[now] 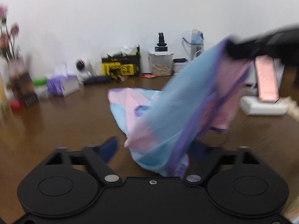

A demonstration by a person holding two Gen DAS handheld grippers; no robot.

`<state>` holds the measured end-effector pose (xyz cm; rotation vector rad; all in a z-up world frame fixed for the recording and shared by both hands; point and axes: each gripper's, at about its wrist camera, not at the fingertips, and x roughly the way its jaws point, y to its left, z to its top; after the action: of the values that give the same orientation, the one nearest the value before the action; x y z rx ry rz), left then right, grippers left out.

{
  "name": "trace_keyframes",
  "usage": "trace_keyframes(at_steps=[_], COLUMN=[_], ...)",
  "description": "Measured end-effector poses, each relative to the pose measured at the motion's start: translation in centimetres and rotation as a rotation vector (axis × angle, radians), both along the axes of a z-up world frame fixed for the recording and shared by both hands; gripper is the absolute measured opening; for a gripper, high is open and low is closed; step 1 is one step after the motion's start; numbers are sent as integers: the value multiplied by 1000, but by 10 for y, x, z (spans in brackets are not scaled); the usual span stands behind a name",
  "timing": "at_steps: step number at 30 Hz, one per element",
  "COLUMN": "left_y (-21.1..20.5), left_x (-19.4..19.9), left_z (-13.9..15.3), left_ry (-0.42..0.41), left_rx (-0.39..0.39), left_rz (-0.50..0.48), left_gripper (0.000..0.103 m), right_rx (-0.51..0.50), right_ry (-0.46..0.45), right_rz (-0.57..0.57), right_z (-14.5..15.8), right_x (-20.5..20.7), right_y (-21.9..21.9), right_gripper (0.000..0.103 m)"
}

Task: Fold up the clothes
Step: 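Lift the garment with the right gripper while the left gripper grasps another trimmed edge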

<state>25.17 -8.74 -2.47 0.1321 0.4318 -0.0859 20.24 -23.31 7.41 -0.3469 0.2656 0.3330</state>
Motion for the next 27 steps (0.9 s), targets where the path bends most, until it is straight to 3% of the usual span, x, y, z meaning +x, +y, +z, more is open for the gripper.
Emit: trace_keyframes(at_steps=[3, 6, 8, 11, 17, 18, 19, 20, 21, 23, 24, 25, 27], left_y=[11, 19, 15, 5, -5, -5, -4, -3, -2, 8, 10, 11, 13], left_x=[-5, -15, -23, -33, -38, -37, -34, -31, -27, -24, -25, -27, -30], left_z=[-1, 0, -3, -7, -10, -12, -14, -15, -15, -9, -8, -5, 0], left_ry=[-41, -84, -58, -78, -129, -141, -144, -142, -143, -153, -157, -173, -198], left_rx=[48, 107, 154, 229, 318, 330, 353, 350, 342, 252, 233, 220, 205], left_rz=[38, 31, -79, -153, -308, -319, -354, -352, -343, -265, -254, -227, -184], left_gripper=[65, 65, 65, 65, 65, 54, 26, 11, 3, 3, 3, 3, 3], right_rx=[-17, -21, -48, -88, -128, -139, -152, -168, -184, -193, -192, -198, -216], right_ry=[26, 110, 150, 156, 113, 102, 89, 75, 60, 57, 69, 80, 106], right_rz=[-98, -92, -80, -81, -65, -64, -69, -83, -97, -101, -97, -94, -66], right_z=[-8, -33, -52, -65, -70, -69, -69, -70, -71, -73, -77, -81, -92], right_x=[-11, -16, -22, -24, -32, -32, -33, -34, -35, -32, -32, -32, -36], right_y=[-21, -26, -22, -13, -3, -2, -1, -2, -2, -5, -4, -2, 11], right_gripper=[4, 4, 5, 5, 5, 5, 5, 5, 5, 9, 20, 25, 27])
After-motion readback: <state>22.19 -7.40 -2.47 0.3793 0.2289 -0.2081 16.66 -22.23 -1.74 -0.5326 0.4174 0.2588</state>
